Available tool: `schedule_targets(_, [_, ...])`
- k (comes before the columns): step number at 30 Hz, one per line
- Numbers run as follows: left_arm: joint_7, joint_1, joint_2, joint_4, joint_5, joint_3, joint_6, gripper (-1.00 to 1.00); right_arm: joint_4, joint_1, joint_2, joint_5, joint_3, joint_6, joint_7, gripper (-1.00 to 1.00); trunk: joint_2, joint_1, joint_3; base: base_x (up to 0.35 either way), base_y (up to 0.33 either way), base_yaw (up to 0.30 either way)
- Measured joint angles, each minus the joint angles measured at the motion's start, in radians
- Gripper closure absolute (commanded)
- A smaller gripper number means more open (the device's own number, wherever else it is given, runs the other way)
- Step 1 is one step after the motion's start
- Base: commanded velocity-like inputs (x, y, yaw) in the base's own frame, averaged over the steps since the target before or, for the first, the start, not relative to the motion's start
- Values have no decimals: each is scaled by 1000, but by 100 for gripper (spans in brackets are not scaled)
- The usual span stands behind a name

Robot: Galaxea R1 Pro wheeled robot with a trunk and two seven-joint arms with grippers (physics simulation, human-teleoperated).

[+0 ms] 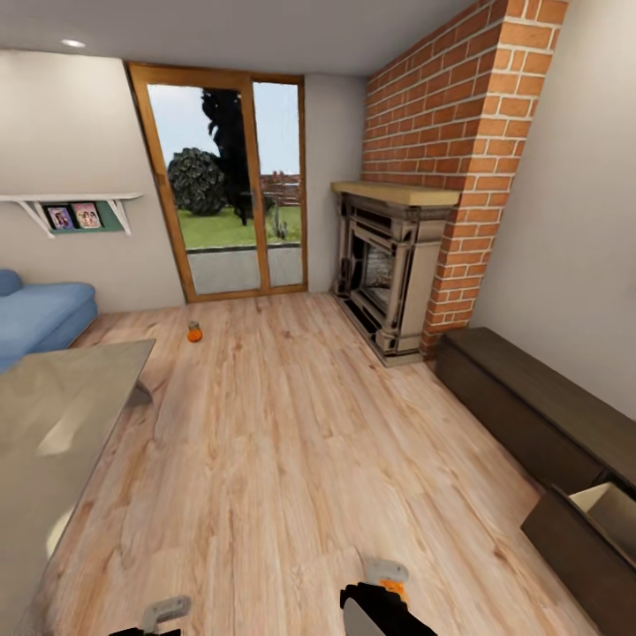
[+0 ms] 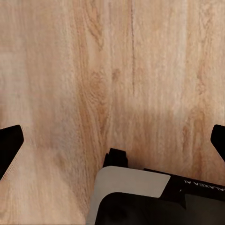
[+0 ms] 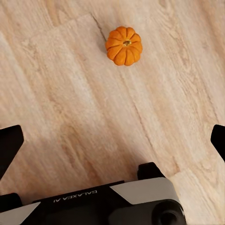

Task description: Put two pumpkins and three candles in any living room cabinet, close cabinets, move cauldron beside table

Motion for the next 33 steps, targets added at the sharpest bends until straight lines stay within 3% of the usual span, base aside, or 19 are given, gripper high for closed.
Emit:
schedule_targets(14, [0, 0, -1, 0, 0, 0, -1, -100, 0, 0, 0, 0, 0, -3, 0, -100, 0, 0, 10, 292, 149, 279])
schedule_targets(23, [0, 0, -1, 0, 0, -1, -1, -100, 1, 0, 0, -4, 0, -77, 1, -100, 0, 0, 14, 323, 46, 132])
schedule_targets(27, [0, 0, -1, 0, 0, -2, -4, -100, 1, 8, -1, -2, 20, -85, 2, -100, 0, 0, 14, 325, 2, 8])
schedule_targets(33, [0, 0, -2, 0, -1, -3, -28, -100, 2, 12, -5, 0, 81, -89, 1, -100, 0, 0, 14, 328, 48, 1])
